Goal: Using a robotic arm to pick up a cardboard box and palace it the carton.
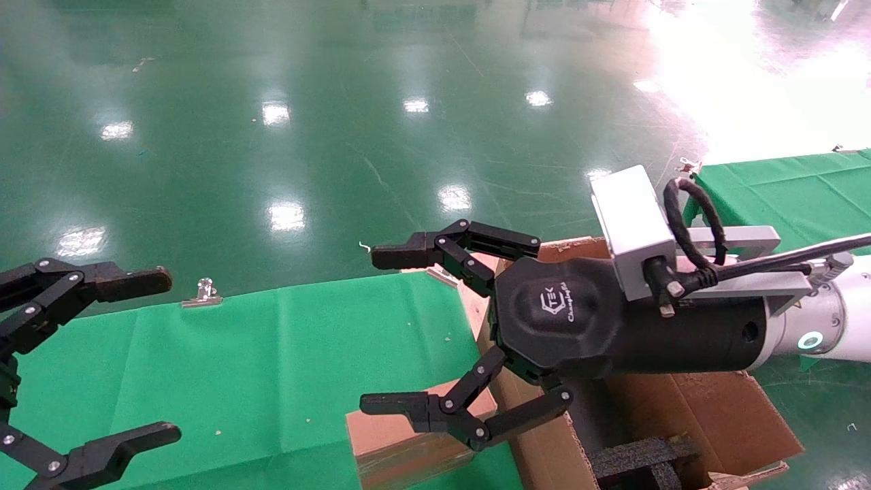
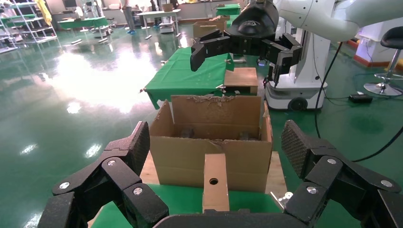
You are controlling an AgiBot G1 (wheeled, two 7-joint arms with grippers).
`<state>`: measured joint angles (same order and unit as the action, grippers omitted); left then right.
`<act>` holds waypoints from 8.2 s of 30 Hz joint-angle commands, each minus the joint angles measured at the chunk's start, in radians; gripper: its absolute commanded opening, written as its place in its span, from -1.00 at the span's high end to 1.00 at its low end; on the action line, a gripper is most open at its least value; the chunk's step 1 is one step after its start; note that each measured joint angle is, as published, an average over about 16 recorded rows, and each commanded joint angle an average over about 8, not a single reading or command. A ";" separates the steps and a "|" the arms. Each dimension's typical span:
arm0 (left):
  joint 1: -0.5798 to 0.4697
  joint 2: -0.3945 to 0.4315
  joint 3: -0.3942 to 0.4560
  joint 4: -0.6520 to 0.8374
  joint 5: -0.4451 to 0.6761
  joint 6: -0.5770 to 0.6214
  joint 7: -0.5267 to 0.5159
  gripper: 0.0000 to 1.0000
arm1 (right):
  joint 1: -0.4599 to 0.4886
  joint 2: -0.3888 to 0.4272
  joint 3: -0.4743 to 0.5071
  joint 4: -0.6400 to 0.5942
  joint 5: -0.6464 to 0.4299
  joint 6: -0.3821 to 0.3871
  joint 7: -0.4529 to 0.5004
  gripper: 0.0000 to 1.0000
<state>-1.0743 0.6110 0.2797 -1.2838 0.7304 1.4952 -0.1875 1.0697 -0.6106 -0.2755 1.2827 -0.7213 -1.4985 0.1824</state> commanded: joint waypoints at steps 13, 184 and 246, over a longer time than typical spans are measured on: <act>0.000 0.000 0.000 0.000 0.000 0.000 0.000 -1.00 | 0.000 0.000 0.000 0.000 0.000 0.000 0.000 -1.00; -0.003 -0.003 0.008 0.002 -0.005 -0.003 0.005 -1.00 | 1.424 -0.017 -1.598 -0.582 -0.372 -0.084 -0.211 1.00; -0.003 -0.004 0.011 0.003 -0.007 -0.004 0.006 -1.00 | 1.221 0.361 -1.742 -0.287 -0.408 0.496 0.651 1.00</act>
<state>-1.0776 0.6072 0.2911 -1.2804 0.7231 1.4915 -0.1812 2.2959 -0.2488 -2.0180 0.9976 -1.1417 -1.0070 0.8328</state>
